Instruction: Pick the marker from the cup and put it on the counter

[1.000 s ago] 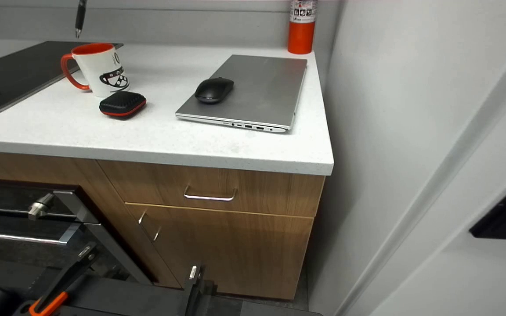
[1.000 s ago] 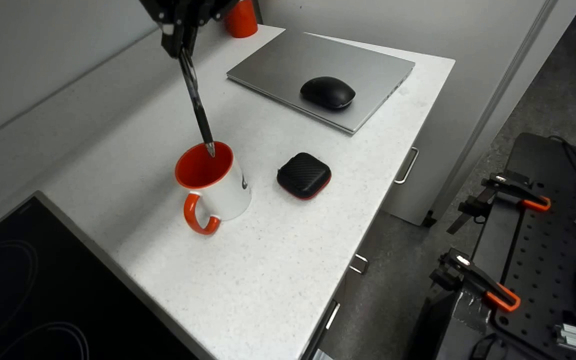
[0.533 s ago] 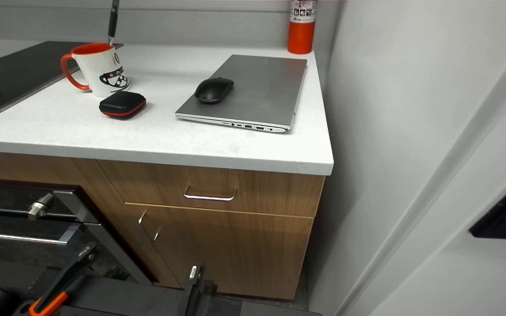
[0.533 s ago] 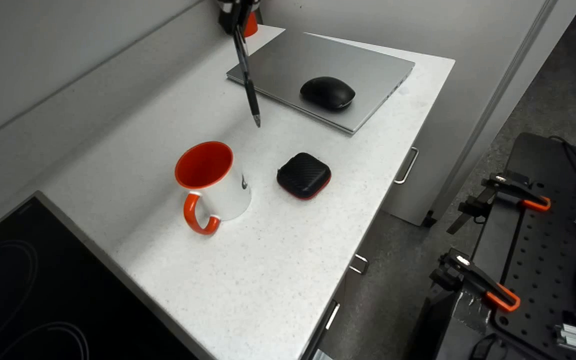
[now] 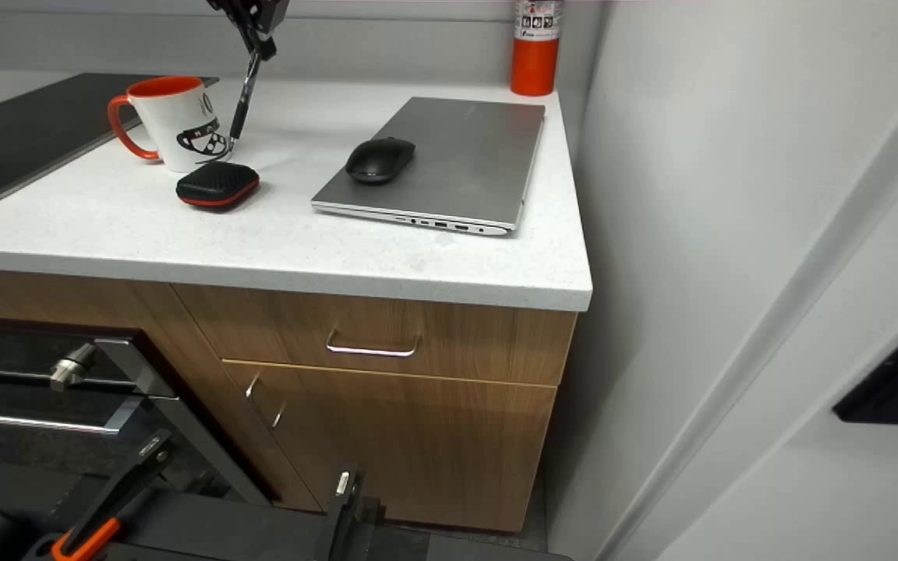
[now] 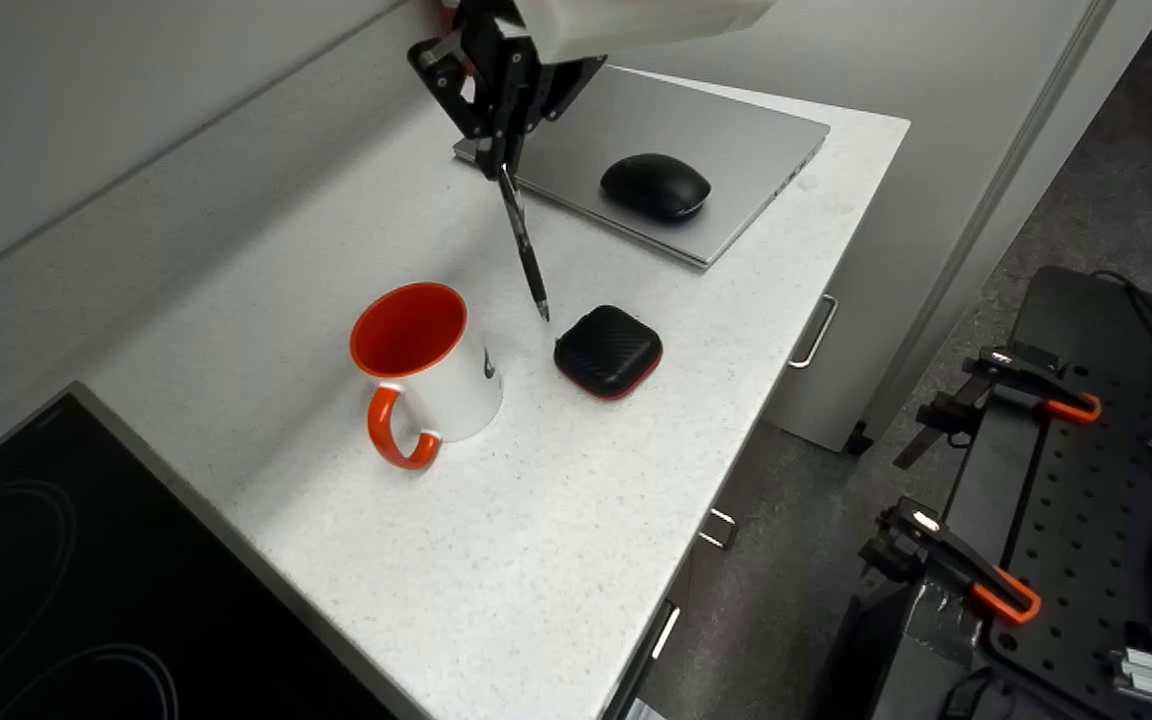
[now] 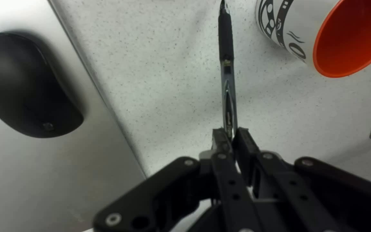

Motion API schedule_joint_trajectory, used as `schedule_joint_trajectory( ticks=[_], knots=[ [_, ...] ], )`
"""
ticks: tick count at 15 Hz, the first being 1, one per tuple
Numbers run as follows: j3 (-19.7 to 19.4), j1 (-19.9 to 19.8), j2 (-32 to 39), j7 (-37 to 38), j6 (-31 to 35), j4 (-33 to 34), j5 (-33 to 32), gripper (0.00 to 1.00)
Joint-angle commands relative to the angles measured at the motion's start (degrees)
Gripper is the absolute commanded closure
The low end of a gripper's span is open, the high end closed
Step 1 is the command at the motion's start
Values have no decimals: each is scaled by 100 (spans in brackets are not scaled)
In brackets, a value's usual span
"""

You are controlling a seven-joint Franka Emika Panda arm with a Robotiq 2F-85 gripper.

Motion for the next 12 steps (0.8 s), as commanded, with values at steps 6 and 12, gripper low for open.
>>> schedule_joint_trajectory(
  ticks=[6,12],
  knots=[
    [-74,8,1254,153,-499,1117,606,63],
    [-202,-22,1568,264,-650,1352,624,24]
  ],
)
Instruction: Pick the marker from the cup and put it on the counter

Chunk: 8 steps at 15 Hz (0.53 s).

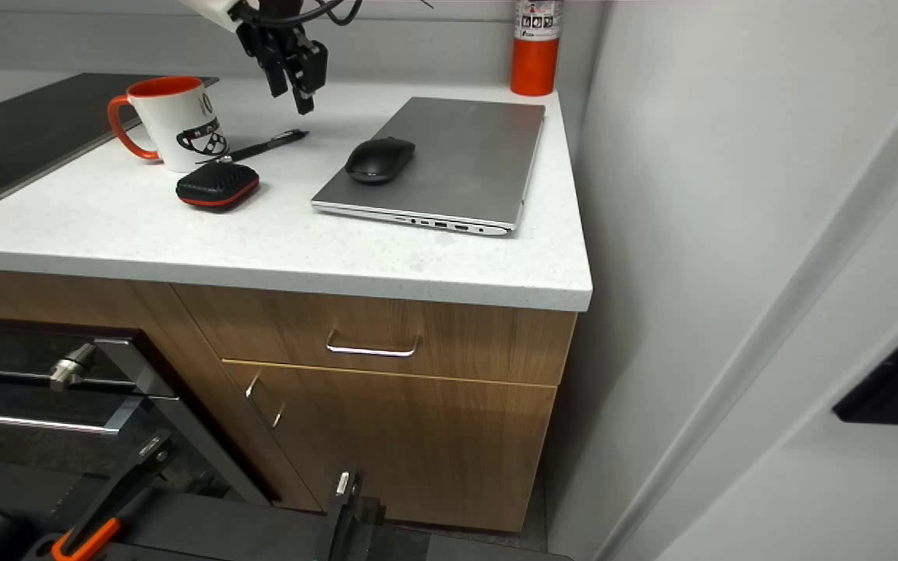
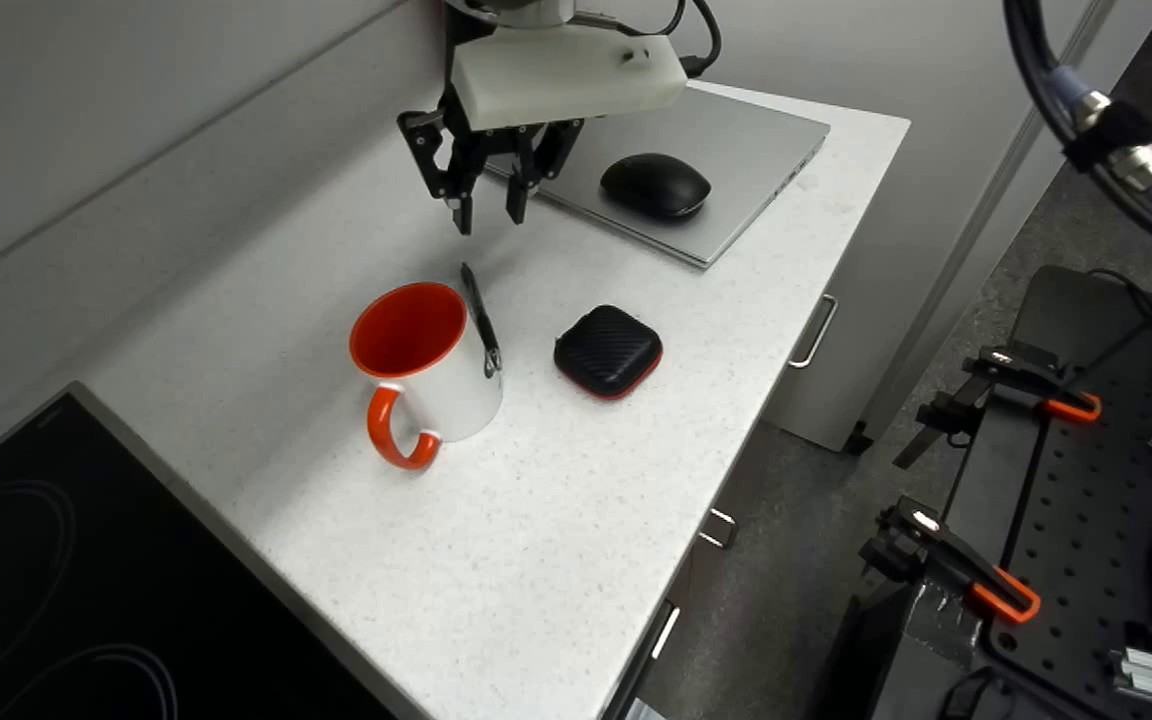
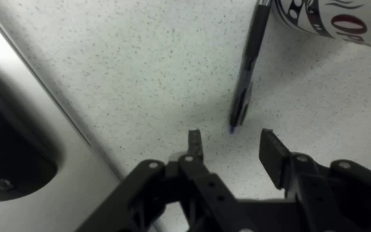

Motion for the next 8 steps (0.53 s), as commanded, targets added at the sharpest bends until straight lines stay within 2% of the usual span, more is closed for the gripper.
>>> schedule_joint_trajectory(
  ticks=[1,3,6,8],
  knots=[
    [-66,-13,153,147,-162,261,125,17],
    [-66,-28,152,132,-152,279,193,1],
    [-60,-51,113,88,-146,265,313,0],
    [41,-148,72,-230,-258,264,597,0]
  ],
)
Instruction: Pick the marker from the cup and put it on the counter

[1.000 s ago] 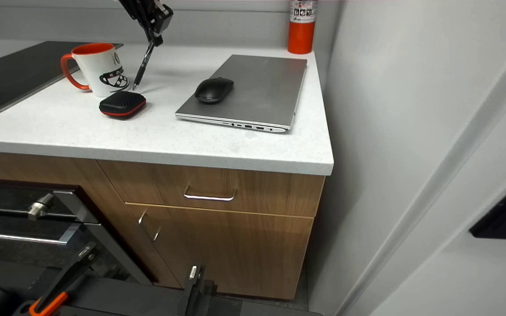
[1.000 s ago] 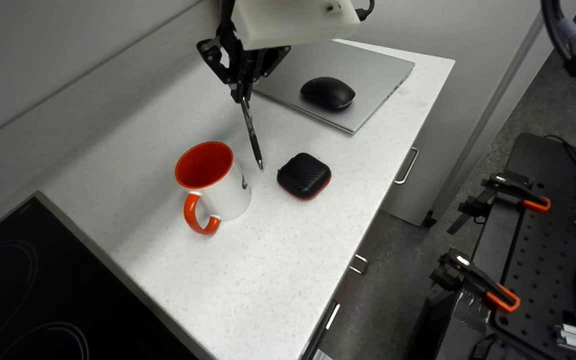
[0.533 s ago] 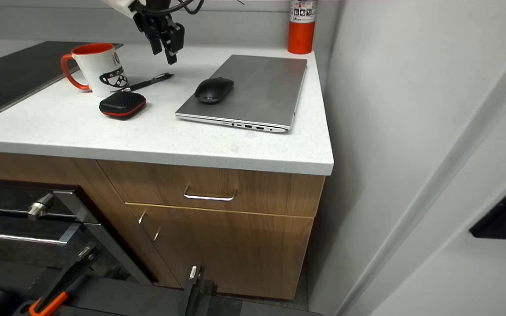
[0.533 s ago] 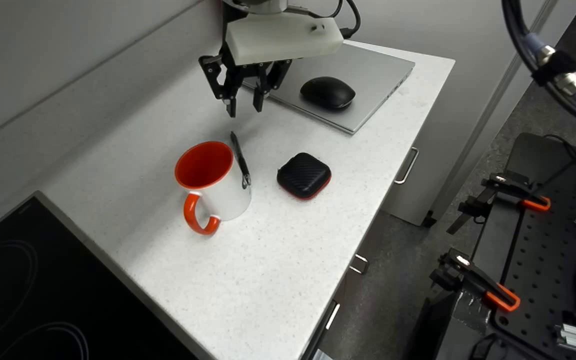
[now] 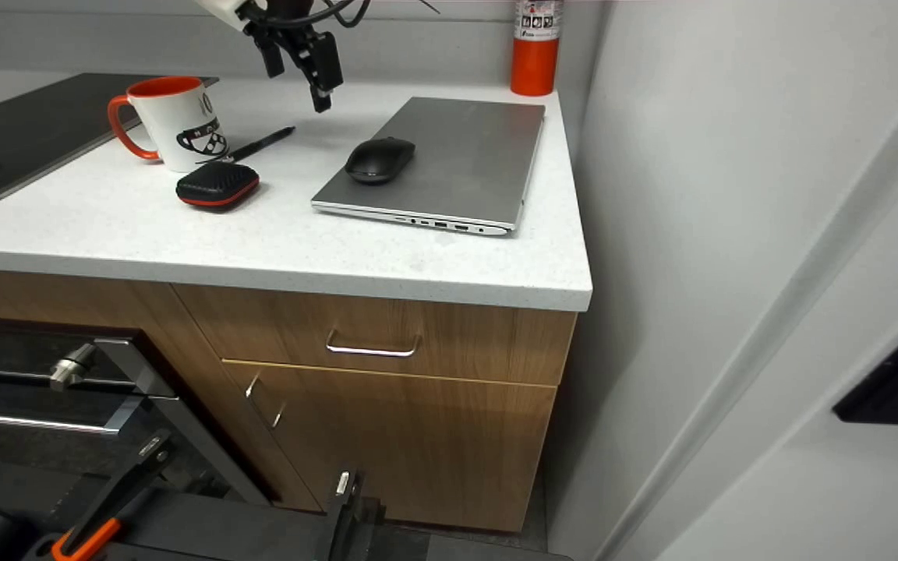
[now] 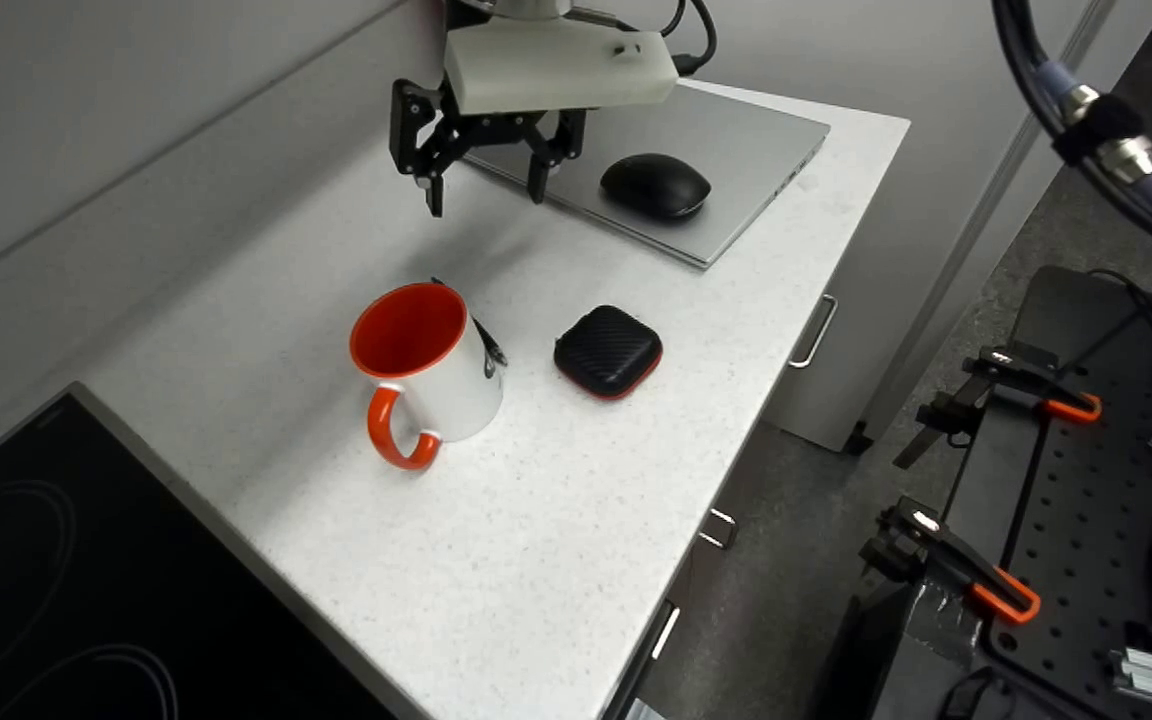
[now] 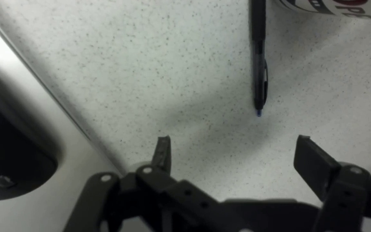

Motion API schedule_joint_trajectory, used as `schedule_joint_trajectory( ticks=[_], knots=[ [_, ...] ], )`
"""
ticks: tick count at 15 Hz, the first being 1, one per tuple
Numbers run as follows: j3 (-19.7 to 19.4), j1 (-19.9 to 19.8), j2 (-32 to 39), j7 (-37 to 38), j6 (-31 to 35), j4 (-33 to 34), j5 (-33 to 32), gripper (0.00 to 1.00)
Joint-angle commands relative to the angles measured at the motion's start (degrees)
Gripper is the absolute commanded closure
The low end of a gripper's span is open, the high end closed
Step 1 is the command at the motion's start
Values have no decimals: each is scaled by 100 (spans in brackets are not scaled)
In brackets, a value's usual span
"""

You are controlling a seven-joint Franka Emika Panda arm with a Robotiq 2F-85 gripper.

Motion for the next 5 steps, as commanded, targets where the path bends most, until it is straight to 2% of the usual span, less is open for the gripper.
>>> schedule_joint_trajectory(
  ticks=[1,5],
  knots=[
    [-5,6,-5,-27,-26,10,76,0],
    [21,-20,-9,-109,-67,17,194,0]
  ],
)
